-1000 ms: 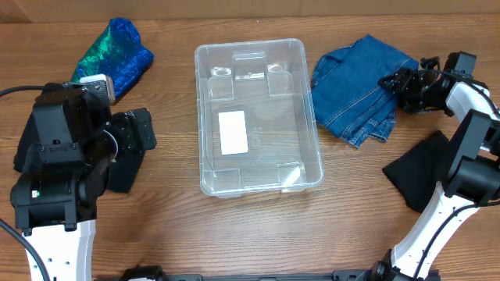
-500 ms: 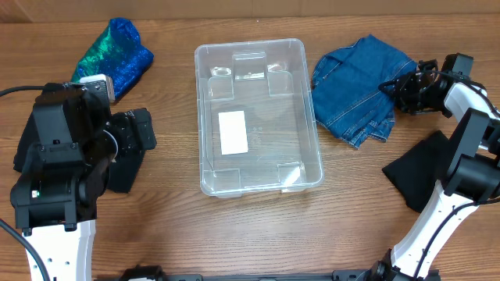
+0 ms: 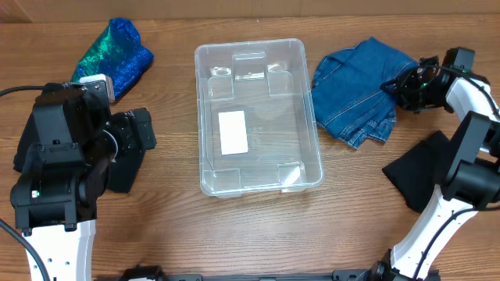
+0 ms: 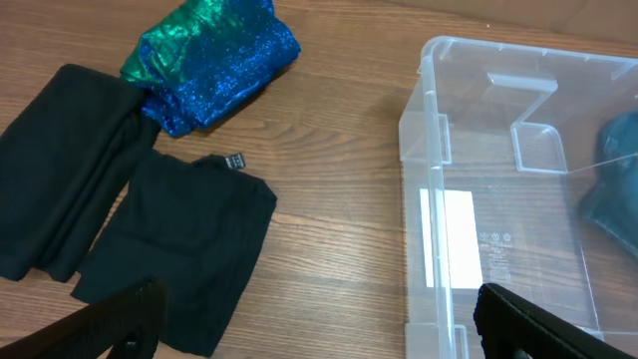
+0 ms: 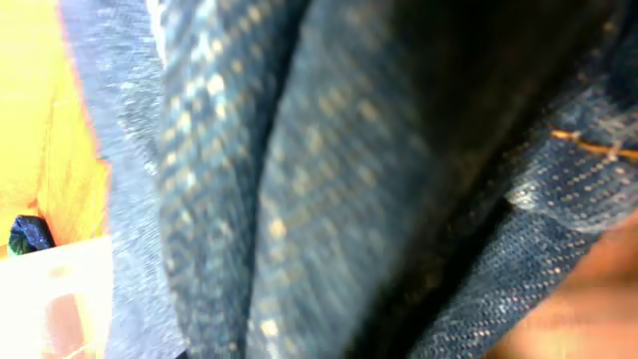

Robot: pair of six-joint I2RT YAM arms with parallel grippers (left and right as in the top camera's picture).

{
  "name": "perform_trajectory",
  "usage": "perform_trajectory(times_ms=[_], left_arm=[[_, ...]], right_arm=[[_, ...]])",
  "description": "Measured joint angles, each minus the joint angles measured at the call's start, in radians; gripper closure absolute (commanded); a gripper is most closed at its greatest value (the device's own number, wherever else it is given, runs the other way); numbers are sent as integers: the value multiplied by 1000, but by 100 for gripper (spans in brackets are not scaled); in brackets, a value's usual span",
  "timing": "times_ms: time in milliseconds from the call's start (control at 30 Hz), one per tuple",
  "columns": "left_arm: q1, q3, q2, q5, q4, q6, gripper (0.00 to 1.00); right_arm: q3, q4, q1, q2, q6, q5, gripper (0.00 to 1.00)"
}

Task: Pack container
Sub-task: 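Lift the jeans and carry them left into the clear bin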

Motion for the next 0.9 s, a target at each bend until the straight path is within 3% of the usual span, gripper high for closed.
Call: perform_trajectory(times_ms=[400,700,900], left_arm=[[0,0,0,-4,1,39,0],[0,0,0,-29,1,72,0],[0,0,0,-39,1,76,0]], right_arm=[[68,-45,-8,-444,-12,22,96],[93,-43,19,-688,-28,-267,96],[93,-43,180,-735,-72,-440,96]])
